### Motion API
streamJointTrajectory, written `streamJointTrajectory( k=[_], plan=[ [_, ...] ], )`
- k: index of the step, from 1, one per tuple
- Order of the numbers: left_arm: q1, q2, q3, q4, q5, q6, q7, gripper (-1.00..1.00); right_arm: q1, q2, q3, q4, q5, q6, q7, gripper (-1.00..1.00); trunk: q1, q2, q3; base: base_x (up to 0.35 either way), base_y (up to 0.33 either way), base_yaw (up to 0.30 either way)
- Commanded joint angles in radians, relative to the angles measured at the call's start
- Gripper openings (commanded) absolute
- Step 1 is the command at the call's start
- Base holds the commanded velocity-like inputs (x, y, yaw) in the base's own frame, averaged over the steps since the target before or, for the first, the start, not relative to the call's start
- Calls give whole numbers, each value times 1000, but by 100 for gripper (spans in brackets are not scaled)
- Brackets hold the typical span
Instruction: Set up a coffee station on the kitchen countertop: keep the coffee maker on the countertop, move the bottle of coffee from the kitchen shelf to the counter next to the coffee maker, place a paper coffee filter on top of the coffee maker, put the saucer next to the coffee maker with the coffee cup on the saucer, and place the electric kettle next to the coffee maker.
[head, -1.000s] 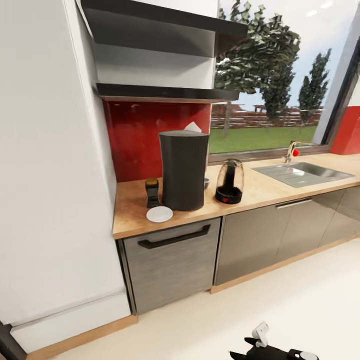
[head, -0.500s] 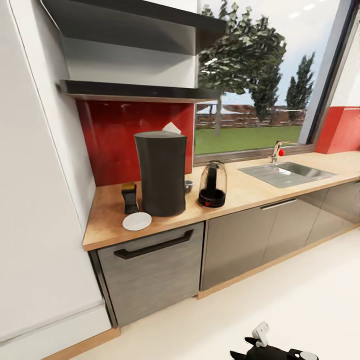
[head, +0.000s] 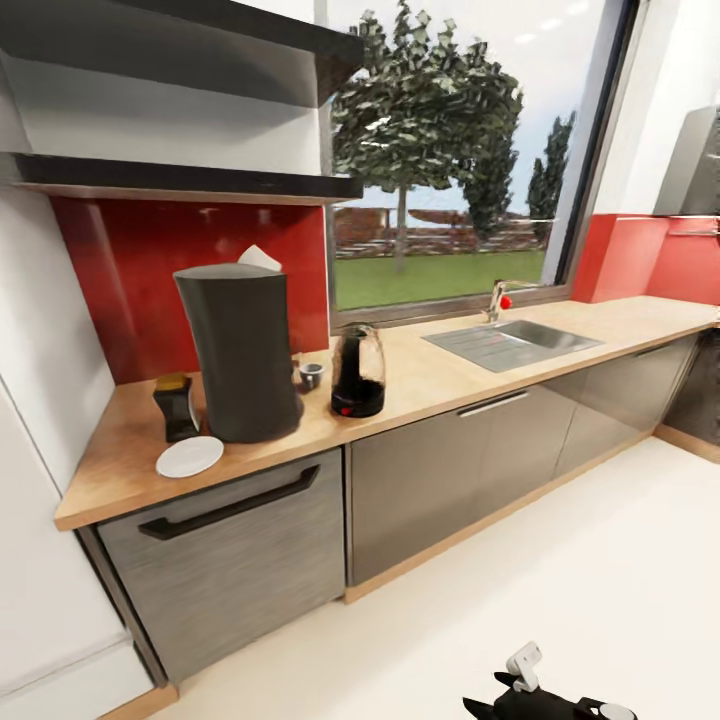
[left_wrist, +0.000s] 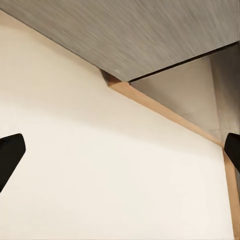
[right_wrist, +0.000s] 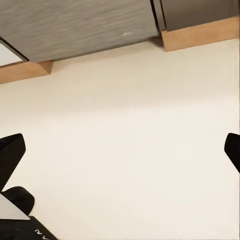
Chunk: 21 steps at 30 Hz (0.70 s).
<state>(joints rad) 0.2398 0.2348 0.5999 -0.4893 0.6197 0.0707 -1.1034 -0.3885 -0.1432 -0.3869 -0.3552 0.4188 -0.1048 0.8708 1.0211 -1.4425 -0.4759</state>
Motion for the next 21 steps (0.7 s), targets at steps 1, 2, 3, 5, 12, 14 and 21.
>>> streamJointTrajectory(
  k=[1, 2, 3, 5, 12, 14, 21],
  plan=[
    [0, 0, 0, -2, 5, 7, -3, 100, -1, 1, -7, 1, 11, -9, 4, 100, 0, -1, -1, 30, -302, -24],
    [0, 0, 0, -2, 5, 7, -3, 100, -1, 1, -7, 1, 11, -8, 3, 100, 0, -1, -1, 42, -302, -19],
    [0, 0, 0, -2, 5, 7, -3, 100, -1, 1, -7, 1, 11, -8, 3, 100, 0, -1, -1, 52, -302, -15],
    [0, 0, -1, -2, 5, 7, -3, 100, -1, 1, -7, 1, 11, -9, 3, 100, 0, -1, -1, 78, -302, -9],
    [0, 0, -1, -1, 5, 9, -1, 100, -1, 2, -7, 2, 11, -9, -2, 100, 0, -1, -1, 164, -281, -2],
    [0, 0, -2, -2, 5, 9, -1, 100, -1, 2, -7, 2, 11, -9, -3, 100, 0, -1, -1, 246, -238, 0],
    [0, 0, -2, 0, 5, 9, -1, 100, -1, 2, -7, 2, 11, -9, -4, 100, 0, -1, -1, 260, -228, 0]
  ],
)
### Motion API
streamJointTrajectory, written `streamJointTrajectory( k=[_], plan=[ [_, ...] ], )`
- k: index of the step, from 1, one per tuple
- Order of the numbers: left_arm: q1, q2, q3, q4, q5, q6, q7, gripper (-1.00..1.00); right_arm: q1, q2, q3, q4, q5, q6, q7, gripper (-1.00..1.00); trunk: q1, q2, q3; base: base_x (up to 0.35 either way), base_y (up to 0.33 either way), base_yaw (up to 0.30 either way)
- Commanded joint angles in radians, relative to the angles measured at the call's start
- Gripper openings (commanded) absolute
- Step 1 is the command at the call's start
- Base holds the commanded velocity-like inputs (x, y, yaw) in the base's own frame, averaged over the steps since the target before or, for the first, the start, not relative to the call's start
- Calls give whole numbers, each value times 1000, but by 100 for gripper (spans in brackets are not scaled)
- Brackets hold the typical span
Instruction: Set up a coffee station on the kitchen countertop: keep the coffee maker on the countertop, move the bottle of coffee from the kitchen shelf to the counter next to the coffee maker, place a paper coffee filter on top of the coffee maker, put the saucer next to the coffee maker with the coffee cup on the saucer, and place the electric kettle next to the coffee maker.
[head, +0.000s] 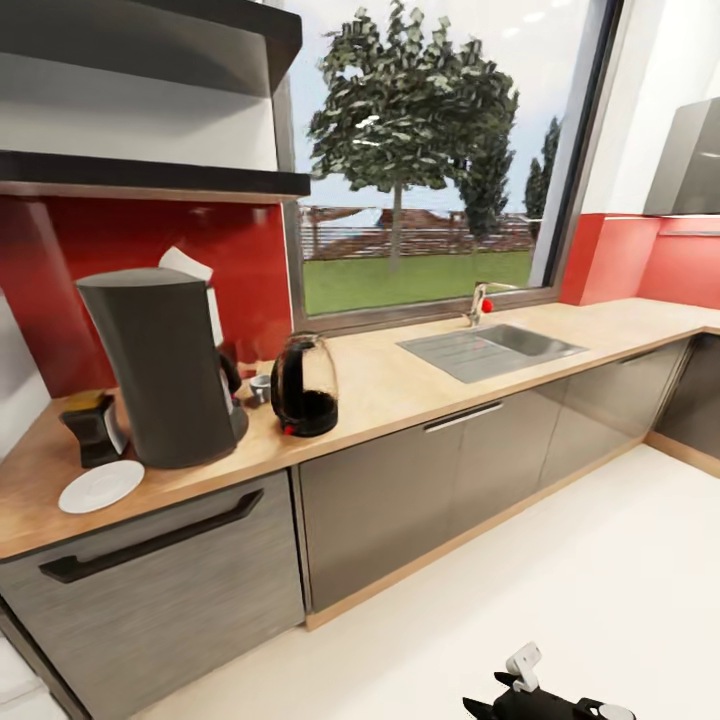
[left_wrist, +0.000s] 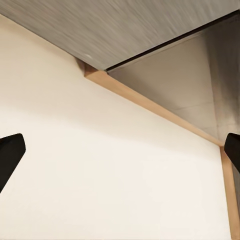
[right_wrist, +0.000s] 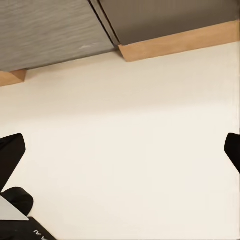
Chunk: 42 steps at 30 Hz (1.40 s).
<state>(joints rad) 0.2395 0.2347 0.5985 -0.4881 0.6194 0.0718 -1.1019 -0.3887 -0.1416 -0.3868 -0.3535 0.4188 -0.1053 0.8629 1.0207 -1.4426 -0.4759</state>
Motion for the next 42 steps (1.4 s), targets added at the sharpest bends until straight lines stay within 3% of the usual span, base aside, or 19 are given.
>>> streamJointTrajectory(
  k=[1, 21, 29, 42],
  plan=[
    [0, 0, 0, -1, 5, 8, -3, 100, -1, 1, -7, 2, 11, -8, 3, 100, 0, 0, -1, 256, -226, 5],
    [0, 0, 1, 0, 5, 6, -1, 100, -1, 1, -7, 7, 12, -8, -6, 100, 0, 0, -1, 184, -254, 144],
    [1, 0, 1, 0, 5, 6, -1, 100, -1, 1, -7, 7, 12, -8, -10, 100, 0, 0, -1, 34, -297, 69],
    [1, -1, 1, 0, 5, 6, -1, 100, -1, 2, -6, 7, 12, -9, -19, 100, 0, 0, -1, 2, -303, 251]
  ],
)
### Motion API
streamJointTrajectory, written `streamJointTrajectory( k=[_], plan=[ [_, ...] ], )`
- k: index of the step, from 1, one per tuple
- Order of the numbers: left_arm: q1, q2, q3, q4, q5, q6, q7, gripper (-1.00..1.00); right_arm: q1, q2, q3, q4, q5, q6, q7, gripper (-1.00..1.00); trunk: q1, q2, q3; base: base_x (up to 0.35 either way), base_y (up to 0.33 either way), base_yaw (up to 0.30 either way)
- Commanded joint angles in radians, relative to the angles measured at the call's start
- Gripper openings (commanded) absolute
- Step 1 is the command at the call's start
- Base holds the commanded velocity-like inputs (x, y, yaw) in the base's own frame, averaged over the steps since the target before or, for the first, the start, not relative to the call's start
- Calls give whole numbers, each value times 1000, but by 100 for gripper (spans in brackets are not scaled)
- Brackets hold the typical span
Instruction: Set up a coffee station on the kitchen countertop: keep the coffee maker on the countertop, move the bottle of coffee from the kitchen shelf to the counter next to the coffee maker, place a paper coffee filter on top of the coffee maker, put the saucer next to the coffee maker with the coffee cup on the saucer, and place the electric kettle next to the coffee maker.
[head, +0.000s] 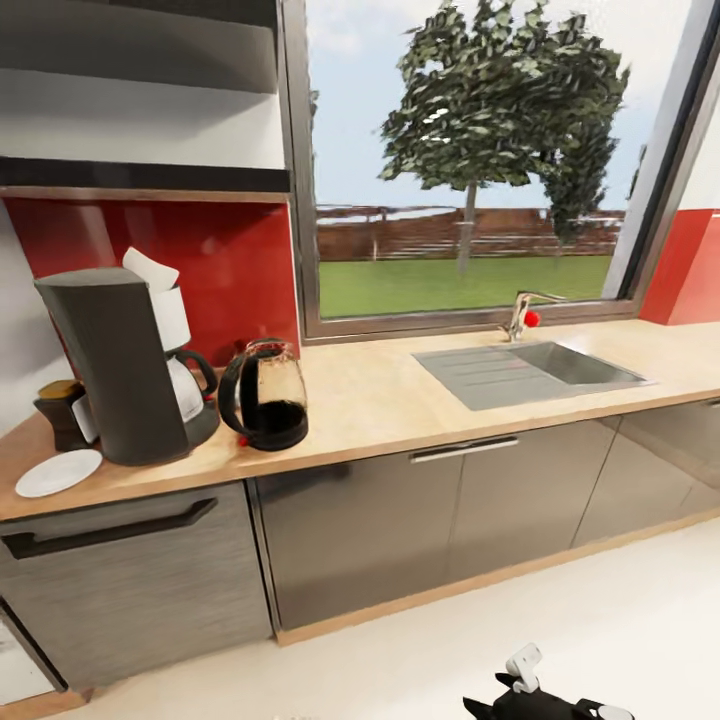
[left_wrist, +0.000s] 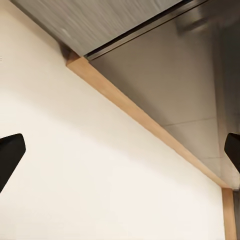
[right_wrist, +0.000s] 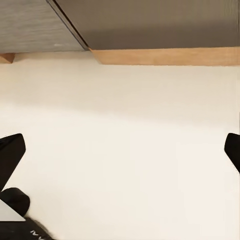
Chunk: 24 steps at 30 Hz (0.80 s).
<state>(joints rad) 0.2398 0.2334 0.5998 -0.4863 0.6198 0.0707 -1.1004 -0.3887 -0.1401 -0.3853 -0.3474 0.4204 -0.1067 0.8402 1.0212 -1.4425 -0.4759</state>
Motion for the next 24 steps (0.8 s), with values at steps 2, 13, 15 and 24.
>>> streamJointTrajectory(
  k=[2, 13, 15, 24],
  plan=[
    [1, -2, 0, -2, 5, 7, -3, 100, -1, 3, -7, 1, 11, -8, -11, 100, 0, -1, -1, 0, -305, 269],
    [0, -4, 0, -2, 5, 7, -3, 100, -1, 9, -7, 1, 11, -8, -39, 100, 0, -1, -1, 0, -304, 145],
    [0, -5, 0, -2, 5, 7, -3, 100, -1, 9, -7, 1, 11, -8, -40, 100, 0, -1, -1, 0, -304, 244],
    [0, -5, 0, -2, 5, 7, -3, 100, -1, 10, -6, 1, 36, -8, -42, 100, 0, -1, -1, 0, -214, 262]
  ],
)
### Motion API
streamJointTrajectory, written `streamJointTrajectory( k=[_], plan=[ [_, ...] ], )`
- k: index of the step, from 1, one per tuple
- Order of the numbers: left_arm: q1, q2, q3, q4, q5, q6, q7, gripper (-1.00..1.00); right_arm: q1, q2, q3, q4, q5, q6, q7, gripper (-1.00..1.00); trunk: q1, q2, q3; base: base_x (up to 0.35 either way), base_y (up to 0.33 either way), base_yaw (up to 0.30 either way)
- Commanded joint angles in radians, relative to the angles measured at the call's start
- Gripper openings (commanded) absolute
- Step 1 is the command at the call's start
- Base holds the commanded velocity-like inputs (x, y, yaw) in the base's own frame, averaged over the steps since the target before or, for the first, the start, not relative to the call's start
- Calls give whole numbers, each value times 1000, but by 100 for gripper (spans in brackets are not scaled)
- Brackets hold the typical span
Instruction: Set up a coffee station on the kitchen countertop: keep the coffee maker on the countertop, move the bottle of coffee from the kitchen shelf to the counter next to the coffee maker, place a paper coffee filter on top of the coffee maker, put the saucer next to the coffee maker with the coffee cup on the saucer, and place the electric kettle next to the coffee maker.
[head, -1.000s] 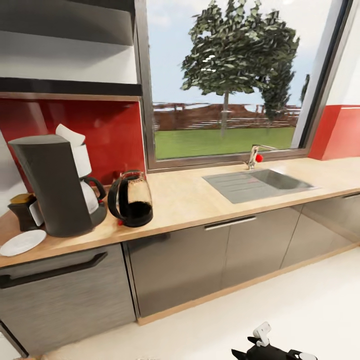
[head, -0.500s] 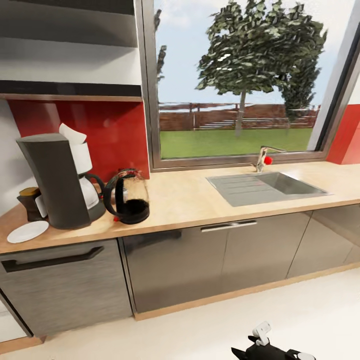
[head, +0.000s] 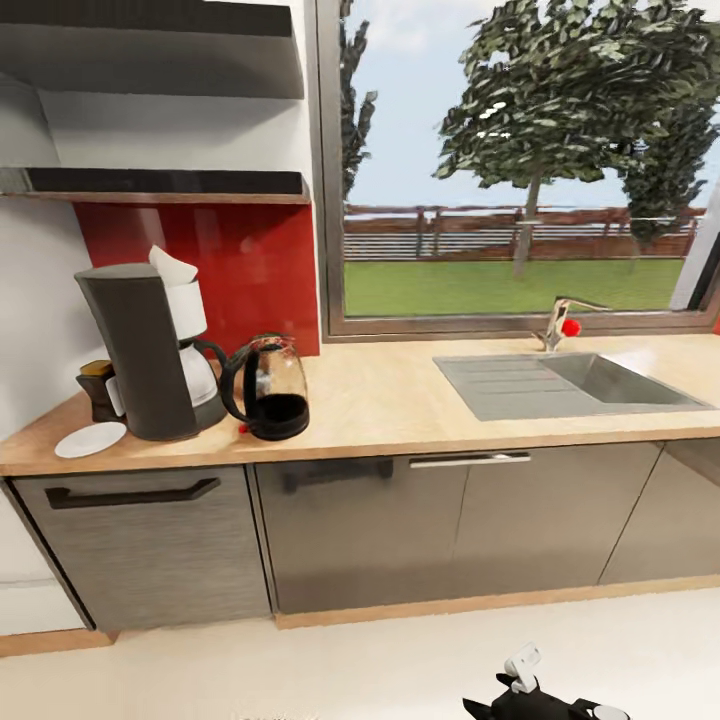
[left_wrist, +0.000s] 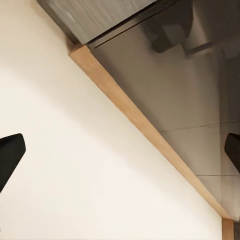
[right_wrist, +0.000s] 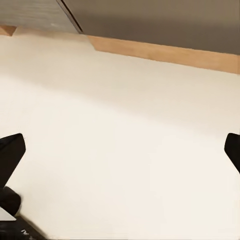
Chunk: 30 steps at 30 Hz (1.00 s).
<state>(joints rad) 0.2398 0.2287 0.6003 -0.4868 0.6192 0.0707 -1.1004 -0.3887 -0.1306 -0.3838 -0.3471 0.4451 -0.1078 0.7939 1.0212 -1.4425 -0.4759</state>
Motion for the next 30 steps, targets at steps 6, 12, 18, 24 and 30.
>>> streamJointTrajectory(
  k=[6, 12, 18, 24, 30],
  plan=[
    [0, 0, 0, -1, 5, 7, -2, 100, -1, 7, -8, 0, 58, -7, 1, 100, 0, -1, -1, 0, -29, 265],
    [0, 0, -2, -2, 5, 7, -2, 100, -1, 8, -9, 0, 65, -7, 2, 100, 0, -1, -1, 43, -211, 88],
    [0, 0, -2, -3, 5, 7, -2, 100, -1, 8, -9, 0, 66, -6, 2, 100, 0, -1, -1, 78, -291, 19],
    [0, 0, -1, -3, 5, 7, -2, 100, -1, 8, -7, 0, 67, -7, 1, 100, 0, -1, -1, 22, -184, 180],
    [0, 0, -1, -3, 5, 7, -2, 100, -1, 9, -6, 0, 67, -7, 1, 100, 0, -1, -1, 4, -34, 255]
  ],
)
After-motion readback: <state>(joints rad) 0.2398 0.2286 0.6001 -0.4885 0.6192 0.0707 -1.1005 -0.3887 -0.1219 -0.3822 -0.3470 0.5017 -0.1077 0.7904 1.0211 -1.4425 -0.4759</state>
